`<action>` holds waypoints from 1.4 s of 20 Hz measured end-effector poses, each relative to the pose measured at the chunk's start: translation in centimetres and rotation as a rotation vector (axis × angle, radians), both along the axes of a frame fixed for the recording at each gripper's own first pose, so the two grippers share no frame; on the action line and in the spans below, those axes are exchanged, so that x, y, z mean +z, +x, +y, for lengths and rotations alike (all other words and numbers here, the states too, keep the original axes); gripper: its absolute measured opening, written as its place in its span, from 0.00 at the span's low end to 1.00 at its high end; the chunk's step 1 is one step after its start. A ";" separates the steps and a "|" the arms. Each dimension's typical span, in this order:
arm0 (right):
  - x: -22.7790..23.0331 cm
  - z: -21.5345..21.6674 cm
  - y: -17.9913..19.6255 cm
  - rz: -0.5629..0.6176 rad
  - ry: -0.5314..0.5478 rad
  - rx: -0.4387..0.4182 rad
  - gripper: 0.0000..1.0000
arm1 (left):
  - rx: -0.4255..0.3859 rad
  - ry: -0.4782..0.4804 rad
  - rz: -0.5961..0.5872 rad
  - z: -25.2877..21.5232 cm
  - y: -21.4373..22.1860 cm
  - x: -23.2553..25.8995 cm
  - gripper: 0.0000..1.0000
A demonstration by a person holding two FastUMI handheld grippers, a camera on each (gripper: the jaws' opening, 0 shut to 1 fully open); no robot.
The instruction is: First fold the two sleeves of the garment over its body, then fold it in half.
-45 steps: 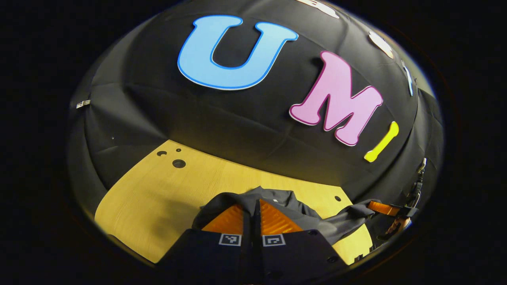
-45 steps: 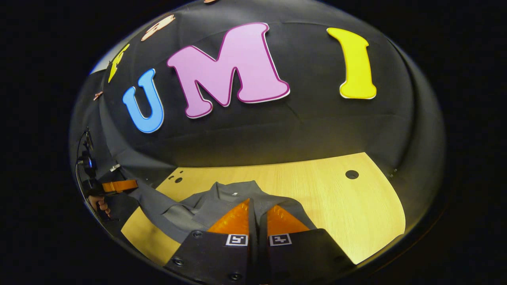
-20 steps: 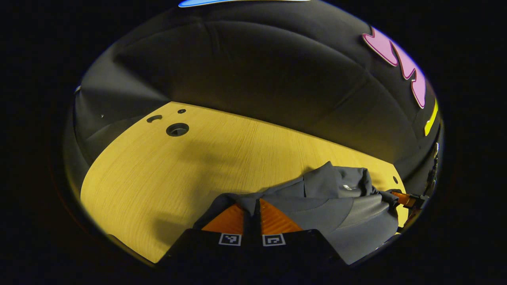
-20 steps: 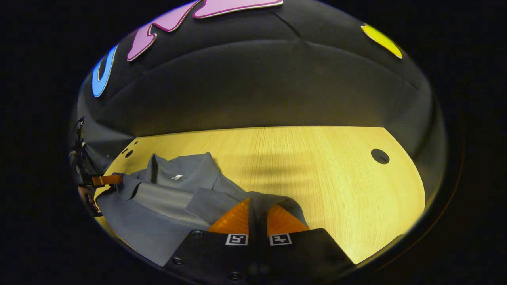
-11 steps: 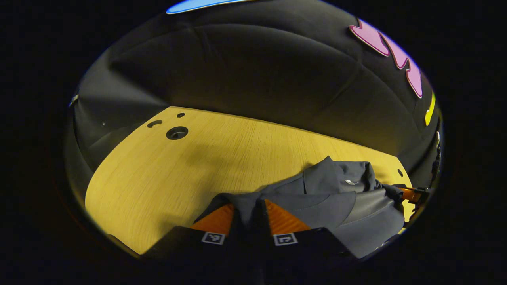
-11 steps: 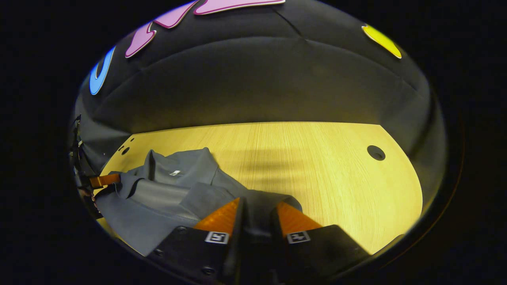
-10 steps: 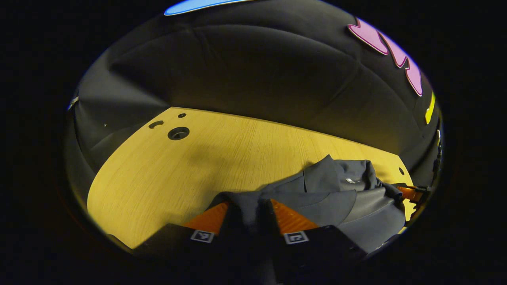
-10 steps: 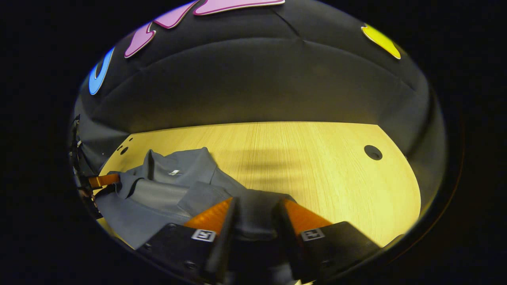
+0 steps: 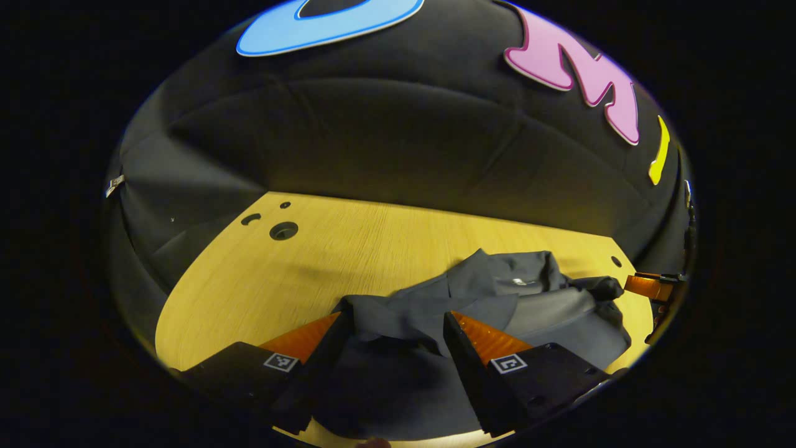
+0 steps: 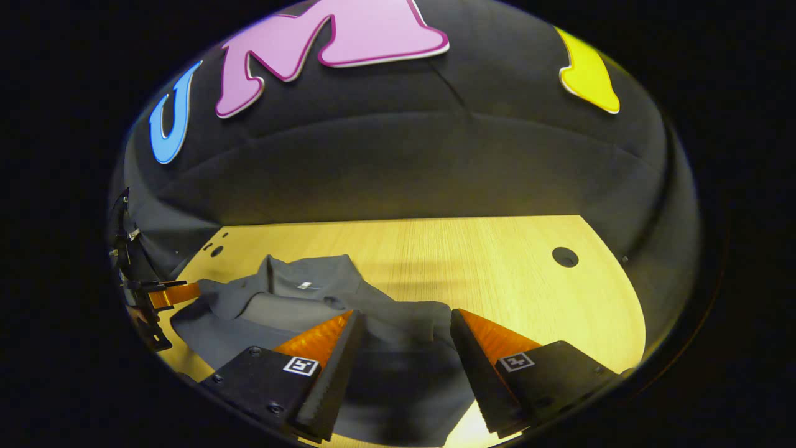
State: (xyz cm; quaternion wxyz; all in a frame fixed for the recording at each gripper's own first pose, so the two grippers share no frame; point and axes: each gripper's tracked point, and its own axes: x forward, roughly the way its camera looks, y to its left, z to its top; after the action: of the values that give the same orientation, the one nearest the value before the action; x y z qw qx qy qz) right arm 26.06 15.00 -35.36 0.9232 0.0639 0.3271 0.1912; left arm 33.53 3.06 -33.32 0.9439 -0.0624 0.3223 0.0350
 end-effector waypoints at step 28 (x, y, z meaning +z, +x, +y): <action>17.3 -7.1 -20.6 -0.288 0.036 0.114 0.92 | -0.107 -0.050 -0.192 -8.6 -23.2 15.8 0.96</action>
State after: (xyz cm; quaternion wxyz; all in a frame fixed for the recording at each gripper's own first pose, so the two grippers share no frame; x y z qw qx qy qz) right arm 5.43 7.87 -18.03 0.9470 0.0337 0.1909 0.2562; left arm 10.37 -5.54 -17.54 0.9691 -0.0715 0.2341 -0.0296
